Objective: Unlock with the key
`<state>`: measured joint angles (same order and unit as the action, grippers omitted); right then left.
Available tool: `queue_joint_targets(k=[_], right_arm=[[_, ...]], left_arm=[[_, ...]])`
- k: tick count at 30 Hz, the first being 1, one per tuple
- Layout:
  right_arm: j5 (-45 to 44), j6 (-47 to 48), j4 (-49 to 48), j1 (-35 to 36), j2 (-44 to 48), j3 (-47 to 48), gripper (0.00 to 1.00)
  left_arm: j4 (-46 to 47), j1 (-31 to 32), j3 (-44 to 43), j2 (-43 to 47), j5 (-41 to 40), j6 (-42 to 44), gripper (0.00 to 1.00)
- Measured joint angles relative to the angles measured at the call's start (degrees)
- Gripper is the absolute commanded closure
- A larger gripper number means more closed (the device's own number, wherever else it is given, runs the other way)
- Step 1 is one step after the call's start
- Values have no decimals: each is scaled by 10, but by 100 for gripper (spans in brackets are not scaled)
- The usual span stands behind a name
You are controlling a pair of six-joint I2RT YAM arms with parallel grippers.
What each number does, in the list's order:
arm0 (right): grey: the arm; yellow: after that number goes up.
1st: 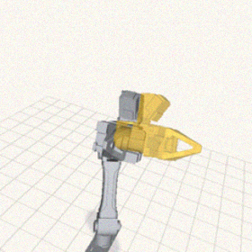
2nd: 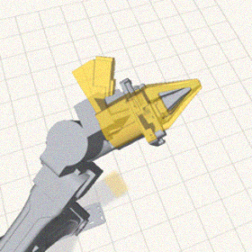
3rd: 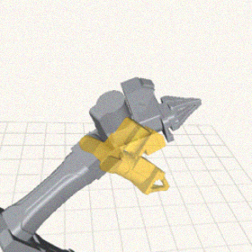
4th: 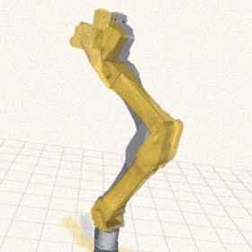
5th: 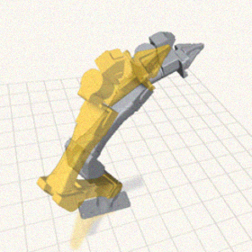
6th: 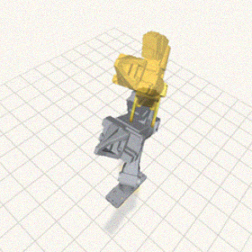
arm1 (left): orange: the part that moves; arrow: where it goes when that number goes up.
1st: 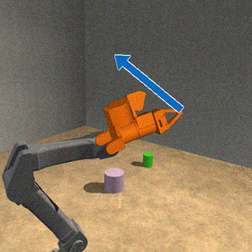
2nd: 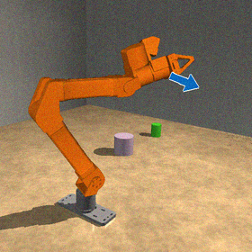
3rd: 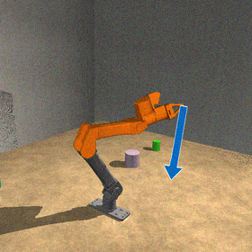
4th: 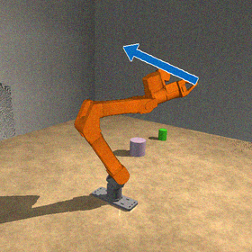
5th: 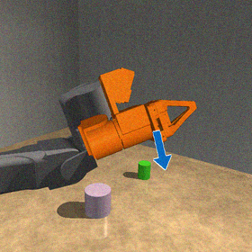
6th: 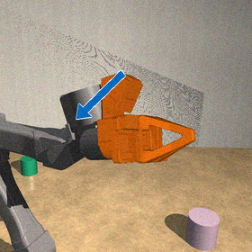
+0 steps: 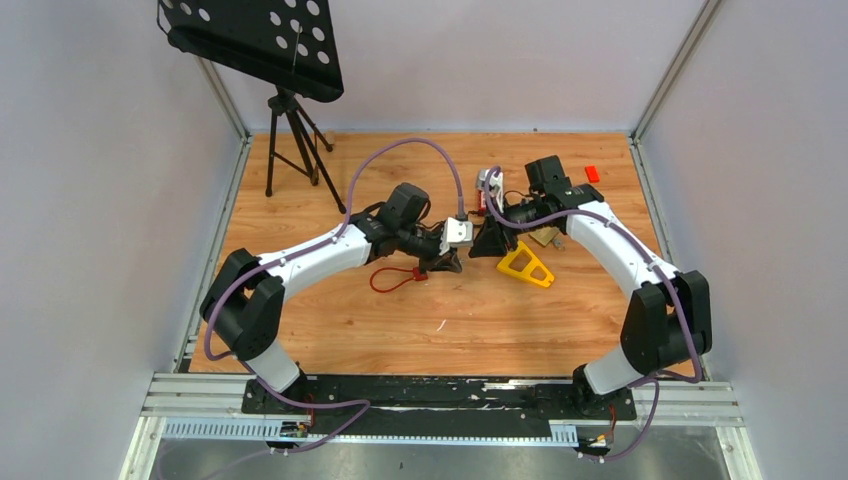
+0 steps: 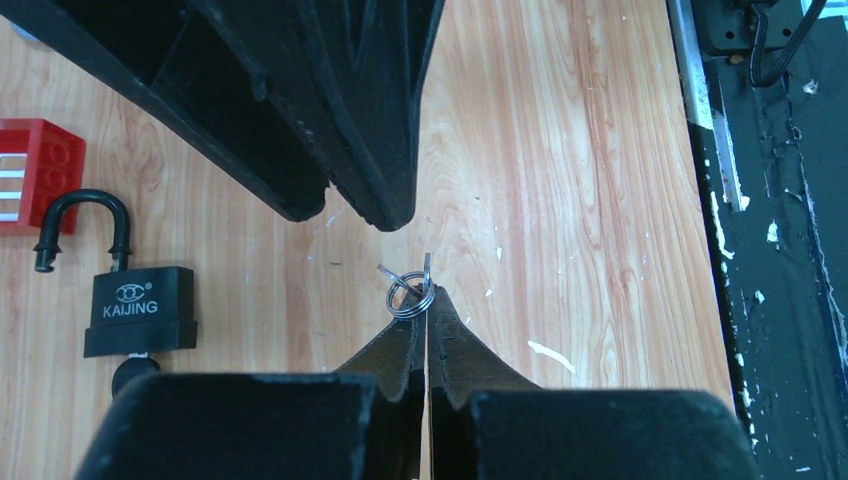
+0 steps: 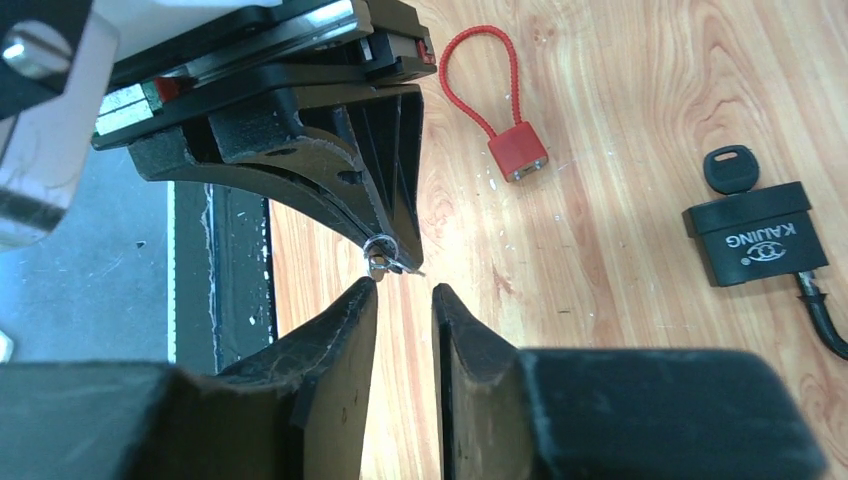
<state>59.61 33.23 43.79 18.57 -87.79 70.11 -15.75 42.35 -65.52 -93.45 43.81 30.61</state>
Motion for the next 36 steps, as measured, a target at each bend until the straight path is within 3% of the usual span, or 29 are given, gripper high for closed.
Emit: queue_joint_targets(k=[3, 15, 31, 36], right_arm=[[-6, 2, -2, 0, 11, 0, 65], [26, 31, 0, 0, 32, -21, 63], [39, 33, -1, 18, 7, -21, 75], [42, 33, -2, 24, 3, -21, 88]], left_arm=[[-10, 0, -9, 0, 0, 0, 100], [-42, 0, -45, -3, 5, -9, 100], [-55, 0, -51, -9, 18, -20, 100], [-55, 0, -51, -11, 18, -21, 100]])
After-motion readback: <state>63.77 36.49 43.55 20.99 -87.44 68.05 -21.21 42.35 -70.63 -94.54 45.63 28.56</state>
